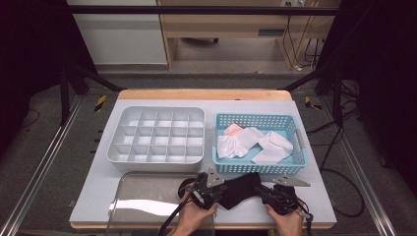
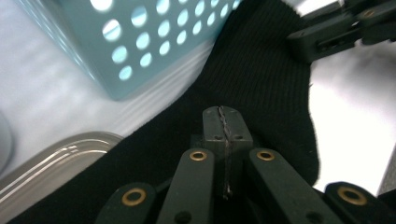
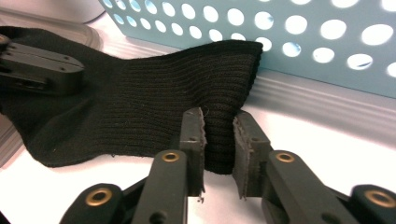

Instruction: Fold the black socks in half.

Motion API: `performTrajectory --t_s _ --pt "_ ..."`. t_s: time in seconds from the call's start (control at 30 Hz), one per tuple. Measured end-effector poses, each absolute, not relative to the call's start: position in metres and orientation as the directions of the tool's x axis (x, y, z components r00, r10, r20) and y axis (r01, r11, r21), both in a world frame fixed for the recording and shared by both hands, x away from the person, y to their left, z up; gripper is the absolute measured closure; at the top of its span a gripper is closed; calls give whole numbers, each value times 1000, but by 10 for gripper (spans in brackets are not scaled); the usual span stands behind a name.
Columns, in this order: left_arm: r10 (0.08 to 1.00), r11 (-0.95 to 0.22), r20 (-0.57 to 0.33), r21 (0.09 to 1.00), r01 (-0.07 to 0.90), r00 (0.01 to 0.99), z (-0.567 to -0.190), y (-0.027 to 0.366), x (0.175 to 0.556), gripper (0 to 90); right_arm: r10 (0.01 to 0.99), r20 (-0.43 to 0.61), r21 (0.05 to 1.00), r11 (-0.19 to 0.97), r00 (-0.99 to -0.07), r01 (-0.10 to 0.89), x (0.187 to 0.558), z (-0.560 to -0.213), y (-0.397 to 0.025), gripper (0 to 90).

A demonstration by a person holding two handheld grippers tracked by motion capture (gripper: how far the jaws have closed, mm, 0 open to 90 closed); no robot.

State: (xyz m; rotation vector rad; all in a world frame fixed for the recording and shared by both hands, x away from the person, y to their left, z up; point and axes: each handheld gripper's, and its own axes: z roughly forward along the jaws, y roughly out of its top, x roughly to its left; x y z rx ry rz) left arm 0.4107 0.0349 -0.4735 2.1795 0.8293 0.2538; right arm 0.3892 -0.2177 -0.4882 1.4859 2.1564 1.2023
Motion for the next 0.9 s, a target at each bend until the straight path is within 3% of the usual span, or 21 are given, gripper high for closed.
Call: performTrajectory --t_s 0.27,0.57,0.9 --pt "636 -495 -78 722 484 768 -478 35 412 892 855 227 774 132 -466 619 386 -478 -219 791" --pt "640 -482 -84 730 485 764 -471 37 411 880 782 226 834 152 -580 530 375 -446 -212 790" --pt "709 -411 -47 782 467 703 -435 108 405 834 737 223 855 166 -638 491 370 -430 -200 787"
